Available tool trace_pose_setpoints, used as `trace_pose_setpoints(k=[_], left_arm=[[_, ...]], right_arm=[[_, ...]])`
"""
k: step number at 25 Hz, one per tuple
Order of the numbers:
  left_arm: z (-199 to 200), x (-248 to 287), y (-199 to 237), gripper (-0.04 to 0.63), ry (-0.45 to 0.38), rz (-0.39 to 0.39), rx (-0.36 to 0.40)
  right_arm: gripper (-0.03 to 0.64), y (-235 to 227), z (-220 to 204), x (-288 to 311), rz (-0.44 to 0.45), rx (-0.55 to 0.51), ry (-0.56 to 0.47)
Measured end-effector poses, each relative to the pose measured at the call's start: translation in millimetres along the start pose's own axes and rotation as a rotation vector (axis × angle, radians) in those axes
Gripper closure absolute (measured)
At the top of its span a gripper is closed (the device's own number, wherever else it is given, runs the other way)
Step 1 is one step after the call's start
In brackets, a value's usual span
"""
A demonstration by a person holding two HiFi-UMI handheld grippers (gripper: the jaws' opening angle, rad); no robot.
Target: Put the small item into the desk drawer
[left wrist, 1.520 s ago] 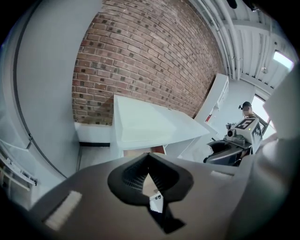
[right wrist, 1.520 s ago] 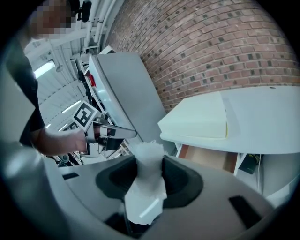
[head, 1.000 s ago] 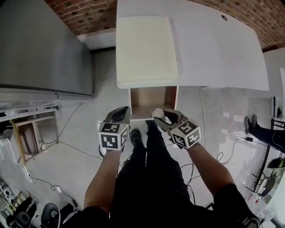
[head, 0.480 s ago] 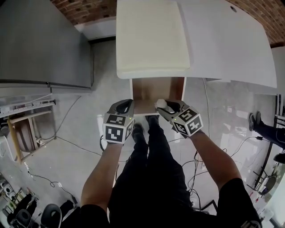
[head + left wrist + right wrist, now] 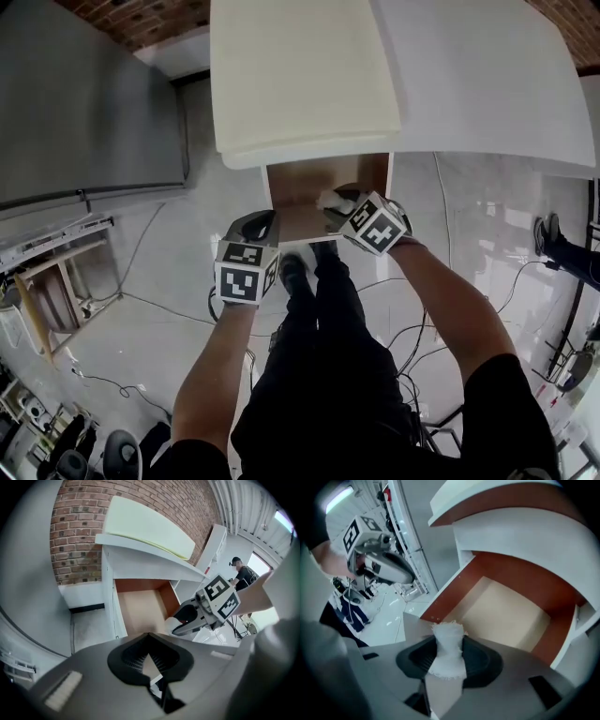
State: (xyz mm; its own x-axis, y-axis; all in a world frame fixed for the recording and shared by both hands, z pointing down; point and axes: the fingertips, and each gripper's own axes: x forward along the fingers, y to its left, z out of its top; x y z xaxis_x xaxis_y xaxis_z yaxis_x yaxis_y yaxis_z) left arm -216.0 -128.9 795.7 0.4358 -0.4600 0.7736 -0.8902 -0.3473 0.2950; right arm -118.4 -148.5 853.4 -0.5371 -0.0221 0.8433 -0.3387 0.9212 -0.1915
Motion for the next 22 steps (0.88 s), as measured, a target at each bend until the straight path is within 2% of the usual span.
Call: trace_pose_setpoints(k=[3, 7, 12, 19, 22], left_arm=[[-1.2, 3.9, 1.8, 0.583, 0.005, 0.000, 0.004], [-8.7, 8.1, 3.6, 0.583, 0.018, -0.004, 0.008], [-14.6, 10.1, 2.0, 0.583, 0.013, -0.011, -0.012], [-28.6, 1.1, 3.3, 0.583, 0.011, -0.015, -0.077], [-34.5, -5.7, -5.7, 0.583, 0.019, -0.027, -0.079]], right_arm=[[0.459, 0.1, -8.3, 21.9, 0.028, -0.116, 0.086], [0.459, 6.0, -21.1, 47.8, 0.070, -0.183, 0.166], [0.458, -1.9, -34.9, 64.5, 0.082, -0.163, 0.223], [0.457, -15.4, -38.1, 82.6, 0.088, -0.125, 0.237], [0.457, -15.8, -41.6, 90.8, 0.095, -0.106, 0.241]])
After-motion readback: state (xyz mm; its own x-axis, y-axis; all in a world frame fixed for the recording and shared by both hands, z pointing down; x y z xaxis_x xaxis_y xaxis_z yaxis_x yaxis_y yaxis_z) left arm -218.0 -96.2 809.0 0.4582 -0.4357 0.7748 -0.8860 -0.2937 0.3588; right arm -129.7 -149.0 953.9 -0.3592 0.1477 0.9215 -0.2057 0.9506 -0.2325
